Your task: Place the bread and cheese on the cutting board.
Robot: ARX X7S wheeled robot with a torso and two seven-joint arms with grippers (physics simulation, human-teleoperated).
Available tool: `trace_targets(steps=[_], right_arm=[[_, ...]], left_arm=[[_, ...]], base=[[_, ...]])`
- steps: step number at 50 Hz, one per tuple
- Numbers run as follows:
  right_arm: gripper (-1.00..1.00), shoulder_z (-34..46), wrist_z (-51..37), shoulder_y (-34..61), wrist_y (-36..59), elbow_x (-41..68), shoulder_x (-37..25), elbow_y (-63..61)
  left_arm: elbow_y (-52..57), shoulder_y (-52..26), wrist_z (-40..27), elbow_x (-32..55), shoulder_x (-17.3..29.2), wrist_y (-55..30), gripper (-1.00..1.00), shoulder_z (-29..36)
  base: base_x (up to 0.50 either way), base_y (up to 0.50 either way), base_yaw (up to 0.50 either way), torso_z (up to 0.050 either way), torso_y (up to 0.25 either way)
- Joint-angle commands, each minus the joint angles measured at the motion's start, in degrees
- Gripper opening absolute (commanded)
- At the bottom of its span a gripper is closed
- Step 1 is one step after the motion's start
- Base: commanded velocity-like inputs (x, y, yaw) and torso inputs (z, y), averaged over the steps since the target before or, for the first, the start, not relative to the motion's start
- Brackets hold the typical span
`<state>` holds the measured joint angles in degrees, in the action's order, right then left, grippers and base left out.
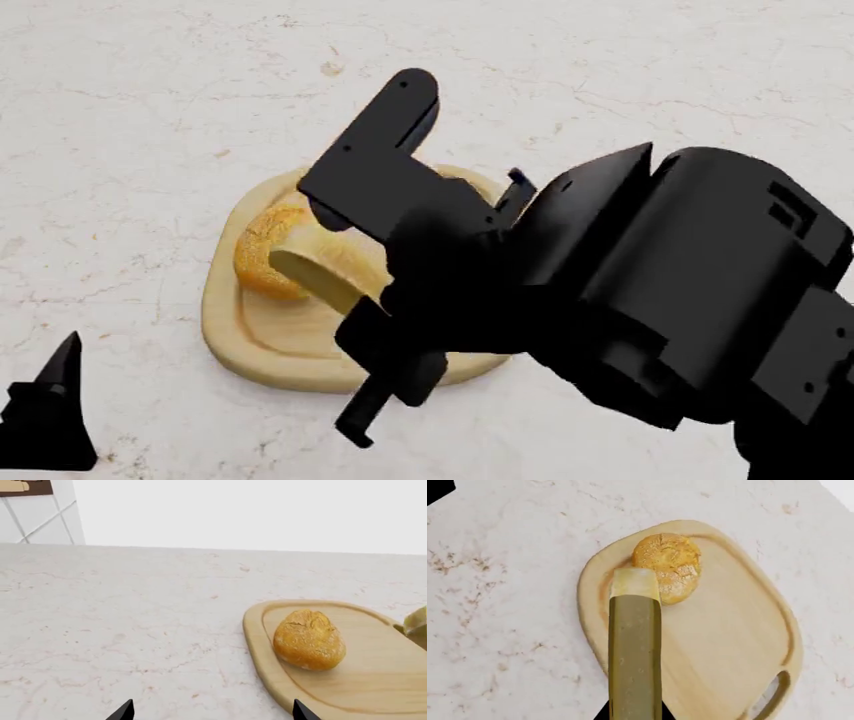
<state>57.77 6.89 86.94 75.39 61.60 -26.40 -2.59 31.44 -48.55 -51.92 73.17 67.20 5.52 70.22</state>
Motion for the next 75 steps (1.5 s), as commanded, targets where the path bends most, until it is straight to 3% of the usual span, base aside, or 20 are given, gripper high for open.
trace_targets(steps=[1,9,25,35,75], right_arm=[[-1.0,-13.5,-15.66,-0.78,5.27,6.05,2.1,13.79],[-1.0,-13.52,-17.55,-2.11,2.29,3.58,3.81,20.8],[-1.0,-4.63,-6.11,-2.9,-12.09,-7.63,13.62,40.69],[-1.0,-3.58,-5.55,-7.12,-21.84,-11.37,17.34,46.27],[-1.0,-0.55,-1.29,-9.3,-23.75,-12.78,17.83,49.78]], left_arm=[[0.32,0.22,-0.26,-0.22,0.73,0.49,1.0,-0.33],[0.58,0.07,-0.42,-0.31,0.89,0.34,1.0,-0.52],[0.93,1.11,-0.13,-0.24,2.16,1.71,1.0,-0.73],[1.1,1.85,-0.05,-0.15,3.29,3.03,1.0,-1.02],[1.26,2.3,0.53,0.32,3.31,2.83,1.0,-1.41]], base=[[0.0,0.0,0.0,0.0,0.0],[0.0,0.0,0.0,0.0,0.0],[0.0,0.0,0.0,0.0,0.0],[0.0,0.0,0.0,0.0,0.0],[0.0,0.0,0.0,0.0,0.0]])
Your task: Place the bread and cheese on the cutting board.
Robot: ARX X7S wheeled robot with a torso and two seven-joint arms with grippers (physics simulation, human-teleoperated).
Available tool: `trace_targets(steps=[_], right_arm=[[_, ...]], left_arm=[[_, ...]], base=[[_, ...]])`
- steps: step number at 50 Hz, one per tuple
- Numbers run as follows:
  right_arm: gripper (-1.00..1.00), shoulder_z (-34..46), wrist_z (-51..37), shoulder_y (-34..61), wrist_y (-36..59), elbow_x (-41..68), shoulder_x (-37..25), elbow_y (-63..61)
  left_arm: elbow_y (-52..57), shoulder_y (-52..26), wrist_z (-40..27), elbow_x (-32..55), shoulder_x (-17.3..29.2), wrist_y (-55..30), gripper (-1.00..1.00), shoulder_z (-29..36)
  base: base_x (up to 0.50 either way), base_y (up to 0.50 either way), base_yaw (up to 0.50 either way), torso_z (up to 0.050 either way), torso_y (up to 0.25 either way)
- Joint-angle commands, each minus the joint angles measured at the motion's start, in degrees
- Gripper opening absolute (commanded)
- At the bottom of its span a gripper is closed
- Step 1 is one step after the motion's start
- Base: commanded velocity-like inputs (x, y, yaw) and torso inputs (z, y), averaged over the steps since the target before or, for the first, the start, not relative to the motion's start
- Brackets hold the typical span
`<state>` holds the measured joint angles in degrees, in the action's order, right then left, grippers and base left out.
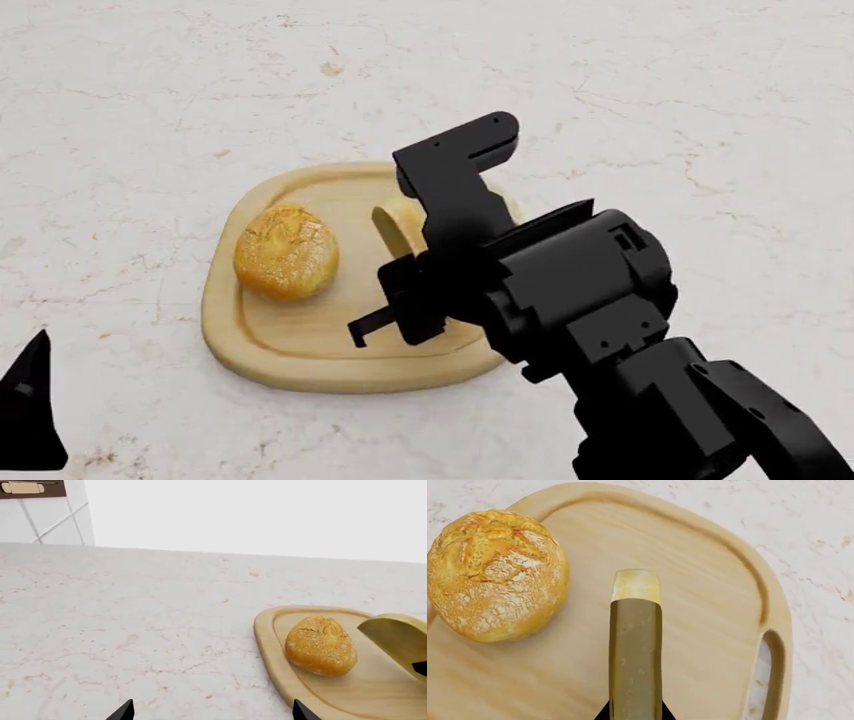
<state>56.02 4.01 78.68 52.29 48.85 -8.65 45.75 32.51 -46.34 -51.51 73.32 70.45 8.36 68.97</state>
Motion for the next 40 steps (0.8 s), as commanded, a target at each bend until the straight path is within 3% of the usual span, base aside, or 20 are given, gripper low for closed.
trace_targets(steps=[1,4,5,22,31,40], right_arm=[[-1.0,1.18,1.49,-0.75,-0.62,-0.08,-0.03,1.34],[-1.0,0.7,0.79,-0.5,-0.01,0.33,-0.36,1.15],[1.0,0.28,0.33,-0.28,0.32,0.61,-0.36,1.54],[1.0,-1.79,-2.02,2.12,2.21,2.35,-1.63,-1.36],[1.0,-5.81,-6.13,4.54,6.82,6.65,-5.53,-10.07],[1.0,-15.11,-18.77,5.8,15.62,17.03,-13.28,-30.51]], left_arm=[[-0.06,0.24,0.19,0.16,0.07,0.25,1.0,-0.17],[0.16,0.23,0.15,0.17,0.18,0.14,1.0,-0.19],[0.18,0.21,0.13,0.3,0.2,0.1,1.0,-0.22],[-0.03,0.88,0.3,0.72,0.05,0.8,1.0,-0.37],[0.4,0.87,-0.03,1.03,0.23,0.74,1.0,-0.59],[0.13,0.89,-0.04,0.26,-0.59,0.49,1.0,-0.57]], base=[[0.0,0.0,0.0,0.0,0.0],[0.0,0.0,0.0,0.0,0.0],[0.0,0.0,0.0,0.0,0.0],[0.0,0.0,0.0,0.0,0.0],[0.0,0.0,0.0,0.0,0.0],[0.0,0.0,0.0,0.0,0.0]])
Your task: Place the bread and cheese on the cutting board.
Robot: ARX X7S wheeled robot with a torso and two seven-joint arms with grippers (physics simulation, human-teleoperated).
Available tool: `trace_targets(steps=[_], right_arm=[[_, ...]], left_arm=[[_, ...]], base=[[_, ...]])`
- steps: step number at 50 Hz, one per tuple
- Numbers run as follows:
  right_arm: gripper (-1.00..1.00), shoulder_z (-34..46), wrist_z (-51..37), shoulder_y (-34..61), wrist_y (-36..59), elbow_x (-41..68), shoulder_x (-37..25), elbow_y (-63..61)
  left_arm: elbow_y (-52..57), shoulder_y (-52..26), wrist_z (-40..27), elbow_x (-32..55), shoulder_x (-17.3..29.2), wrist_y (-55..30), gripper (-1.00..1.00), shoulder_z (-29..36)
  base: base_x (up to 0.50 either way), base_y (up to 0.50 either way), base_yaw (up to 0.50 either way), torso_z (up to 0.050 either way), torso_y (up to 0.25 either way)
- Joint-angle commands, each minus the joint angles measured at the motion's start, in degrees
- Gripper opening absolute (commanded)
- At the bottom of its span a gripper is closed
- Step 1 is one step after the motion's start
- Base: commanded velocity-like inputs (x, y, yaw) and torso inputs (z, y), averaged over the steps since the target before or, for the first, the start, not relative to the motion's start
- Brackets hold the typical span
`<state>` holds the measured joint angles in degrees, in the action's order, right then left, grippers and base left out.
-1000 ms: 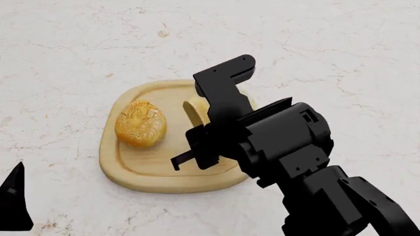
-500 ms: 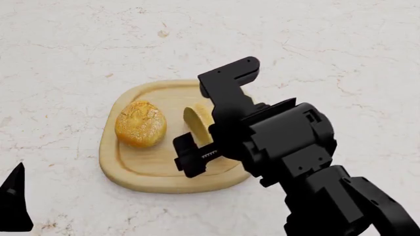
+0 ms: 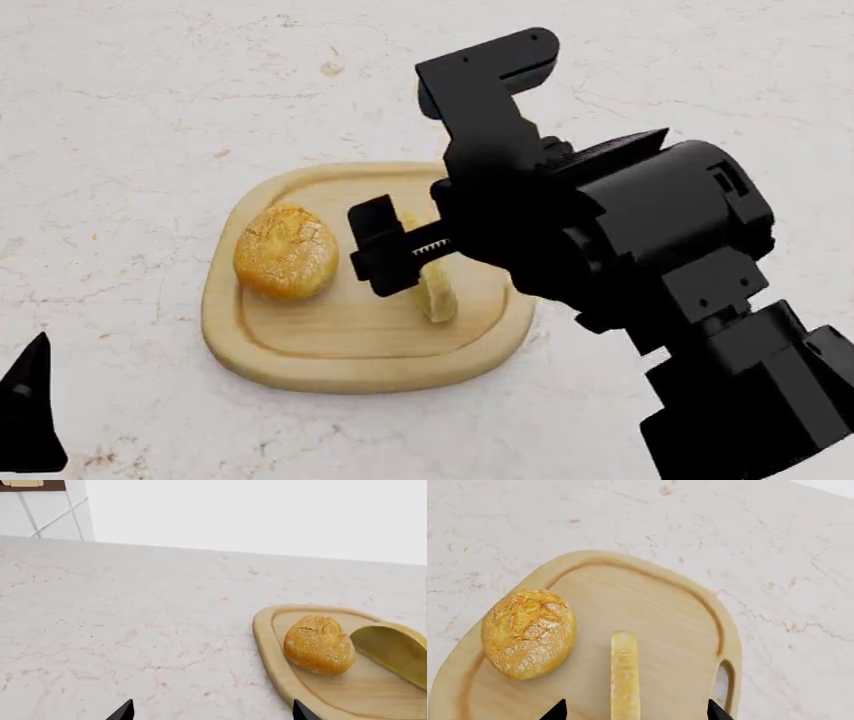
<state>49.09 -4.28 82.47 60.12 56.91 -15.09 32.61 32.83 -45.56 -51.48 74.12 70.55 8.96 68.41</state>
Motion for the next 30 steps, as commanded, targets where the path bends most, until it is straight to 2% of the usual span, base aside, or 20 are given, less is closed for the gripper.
trace_targets(steps=[1,5,6,7,8,12,16,19,26,30], right_arm=[[1.0,-9.24,-11.74,2.11,8.5,10.14,-7.46,-19.0],[1.0,-13.46,-18.13,2.66,12.82,16.01,-10.21,-25.89],[1.0,-15.96,-23.16,2.43,15.54,20.26,-12.51,-31.04],[1.0,-16.94,-25.02,2.06,16.73,22.5,-13.02,-32.16],[1.0,-18.23,-26.79,1.95,17.21,24.31,-14.13,-34.81],[1.0,-22.39,-33.28,2.06,18.27,31.34,-16.77,-39.47],[1.0,-26.01,-40.27,5.33,19.59,40.58,-21.0,-41.48],[1.0,-27.41,-43.34,7.77,20.01,46.25,-24.2,-41.69],[1.0,-27.56,-46.01,13.25,22.35,51.6,-29.9,-41.29],[1.0,-25.08,-46.96,18.47,24.3,54.0,-30.45,-38.01]], left_arm=[[-0.21,-0.02,-0.04,-0.68,-0.98,-0.33,1.0,0.0],[-0.46,-2.12,-0.05,-0.69,-2.25,-2.8,1.0,-0.4],[1.28,-7.84,-0.93,1.98,-1.79,-9.79,1.0,-1.61],[1.83,-9.85,-1.07,3.52,-1.39,-11.52,1.0,-2.4],[2.47,-14.51,-0.98,5.73,-1.17,-17.24,1.0,-3.32],[1.65,-24.39,-0.22,11.43,-2.46,-28.76,1.0,-5.18],[-3.29,-38.8,1.29,22.03,-5.7,-40.61,1.0,-8.96],[-7.42,-47.63,1.62,26.0,-8.71,-49.73,1.0,-9.25],[-19.7,-58.39,6.34,30.34,-16.17,-58.52,1.0,-9.26],[-23.97,-59.88,9.23,28.78,-18.16,-60.67,1.0,-8.29]], base=[[0.0,0.0,0.0,0.0,0.0],[0.0,0.0,0.0,0.0,0.0],[0.0,0.0,0.0,0.0,0.0],[0.0,0.0,0.0,0.0,0.0],[0.0,0.0,0.0,0.0,0.0],[0.0,0.0,0.0,0.0,0.0],[0.0,0.0,0.0,0.0,0.0],[0.0,0.0,0.0,0.0,0.0],[0.0,0.0,0.0,0.0,0.0],[0.0,0.0,0.0,0.0,0.0]])
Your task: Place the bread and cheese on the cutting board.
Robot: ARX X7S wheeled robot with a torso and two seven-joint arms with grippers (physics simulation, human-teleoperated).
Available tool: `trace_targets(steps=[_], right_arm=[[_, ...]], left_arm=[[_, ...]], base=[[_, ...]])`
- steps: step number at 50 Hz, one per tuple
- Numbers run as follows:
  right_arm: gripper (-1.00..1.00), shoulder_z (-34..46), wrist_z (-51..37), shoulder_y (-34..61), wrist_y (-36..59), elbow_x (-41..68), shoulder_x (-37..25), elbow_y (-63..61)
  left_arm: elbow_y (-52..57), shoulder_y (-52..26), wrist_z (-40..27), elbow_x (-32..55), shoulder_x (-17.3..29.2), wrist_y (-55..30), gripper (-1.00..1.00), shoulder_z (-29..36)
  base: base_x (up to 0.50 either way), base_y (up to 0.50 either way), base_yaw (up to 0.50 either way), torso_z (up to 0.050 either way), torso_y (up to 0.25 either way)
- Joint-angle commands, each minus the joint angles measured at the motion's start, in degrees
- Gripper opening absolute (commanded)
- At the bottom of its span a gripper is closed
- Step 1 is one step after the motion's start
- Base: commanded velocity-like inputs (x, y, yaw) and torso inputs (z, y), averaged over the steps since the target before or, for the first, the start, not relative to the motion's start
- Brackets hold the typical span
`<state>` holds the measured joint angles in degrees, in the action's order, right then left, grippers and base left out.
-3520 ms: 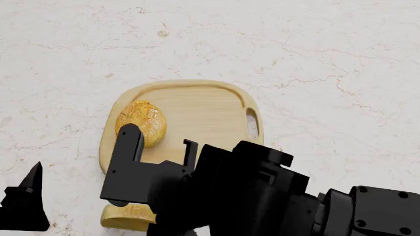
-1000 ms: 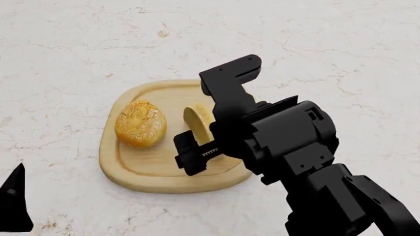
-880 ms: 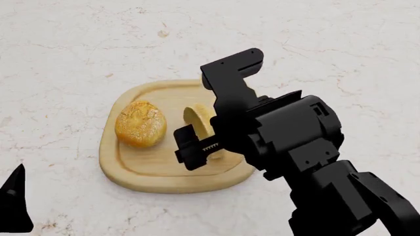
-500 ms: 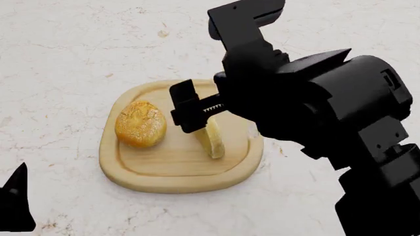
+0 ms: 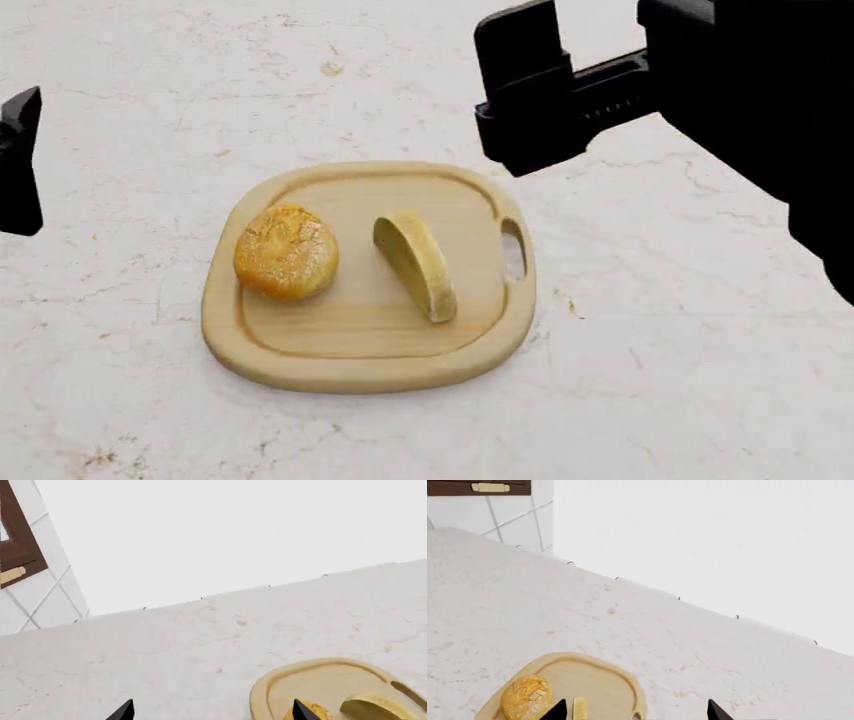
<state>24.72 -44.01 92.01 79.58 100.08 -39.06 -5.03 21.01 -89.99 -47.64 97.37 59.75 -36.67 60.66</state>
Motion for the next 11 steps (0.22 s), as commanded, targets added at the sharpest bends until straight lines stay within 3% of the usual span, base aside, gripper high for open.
trace_targets(steps=[1,11], right_arm=[[1.0,0.03,-6.79,10.65,5.88,11.11,-6.39,0.63],[1.0,2.52,8.44,20.89,7.11,-5.11,-2.74,9.46]], left_arm=[[-13.54,-16.02,6.31,5.8,-7.81,-15.29,1.0,-0.7],[-20.95,-24.46,11.52,2.91,-10.63,-22.72,1.0,0.48]], base=[[0.0,0.0,0.0,0.0,0.0],[0.0,0.0,0.0,0.0,0.0]])
